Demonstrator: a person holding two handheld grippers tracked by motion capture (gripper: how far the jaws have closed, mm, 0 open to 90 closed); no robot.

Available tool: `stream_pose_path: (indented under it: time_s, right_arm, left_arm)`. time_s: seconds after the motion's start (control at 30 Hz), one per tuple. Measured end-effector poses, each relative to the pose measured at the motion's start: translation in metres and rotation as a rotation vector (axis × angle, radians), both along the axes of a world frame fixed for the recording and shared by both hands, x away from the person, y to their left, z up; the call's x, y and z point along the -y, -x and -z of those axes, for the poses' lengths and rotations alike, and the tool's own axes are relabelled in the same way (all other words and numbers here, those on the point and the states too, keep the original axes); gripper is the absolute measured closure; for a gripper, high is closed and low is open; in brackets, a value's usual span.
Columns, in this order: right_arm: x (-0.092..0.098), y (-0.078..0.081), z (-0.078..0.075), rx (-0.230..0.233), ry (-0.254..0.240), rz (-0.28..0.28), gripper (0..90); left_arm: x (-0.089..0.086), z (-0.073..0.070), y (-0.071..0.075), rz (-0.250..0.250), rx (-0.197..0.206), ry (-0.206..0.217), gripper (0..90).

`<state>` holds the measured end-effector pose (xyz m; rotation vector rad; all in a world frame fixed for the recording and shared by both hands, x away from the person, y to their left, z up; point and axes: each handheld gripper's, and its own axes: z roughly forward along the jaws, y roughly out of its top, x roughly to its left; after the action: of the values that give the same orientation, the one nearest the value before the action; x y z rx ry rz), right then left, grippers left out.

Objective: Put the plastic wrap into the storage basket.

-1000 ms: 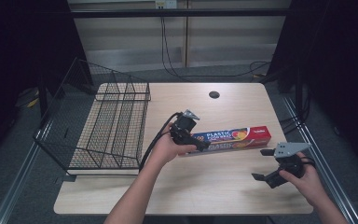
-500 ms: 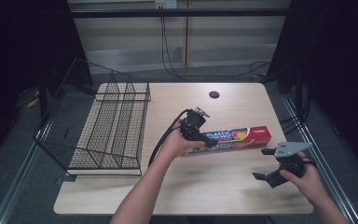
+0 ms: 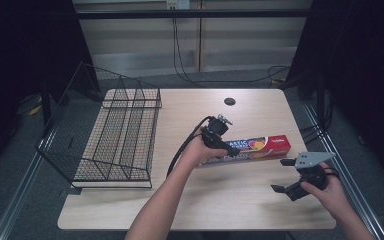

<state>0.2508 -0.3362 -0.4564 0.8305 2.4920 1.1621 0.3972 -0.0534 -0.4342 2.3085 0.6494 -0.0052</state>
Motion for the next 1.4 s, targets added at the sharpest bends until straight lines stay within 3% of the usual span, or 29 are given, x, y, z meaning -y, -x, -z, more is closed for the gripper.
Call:
stream_pose_path:
  time_s: [0.33,0.63,0.83,0.93,1.0,1.4]
  right_arm:
    - [-0.001,0.0,0.0,-0.001,-0.003,-0.004,2.8]
    - [0.0,-0.001,0.0,0.001,-0.006,-0.007,2.8]
    - [0.0,-0.001,0.0,0.003,-0.009,-0.005,2.8]
    - [0.0,0.0,0.0,0.002,-0.01,-0.006,2.8]
    - [0.0,-0.001,0.0,0.002,-0.008,-0.008,2.8]
    - [-0.002,-0.001,0.0,-0.003,-0.011,-0.018,2.8]
  left_arm:
    - [0.019,0.009,-0.005,0.025,-0.011,-0.025,5.6]
    - [0.025,0.017,-0.011,0.036,-0.003,-0.053,6.4]
    - [0.028,0.025,-0.014,0.037,-0.032,-0.076,7.0]
    - [0.029,0.027,-0.014,0.031,-0.018,-0.098,7.8]
    - [0.03,0.028,-0.014,0.02,-0.03,-0.093,9.1]
    - [0.037,0.033,-0.014,0.052,0.0,-0.105,18.6]
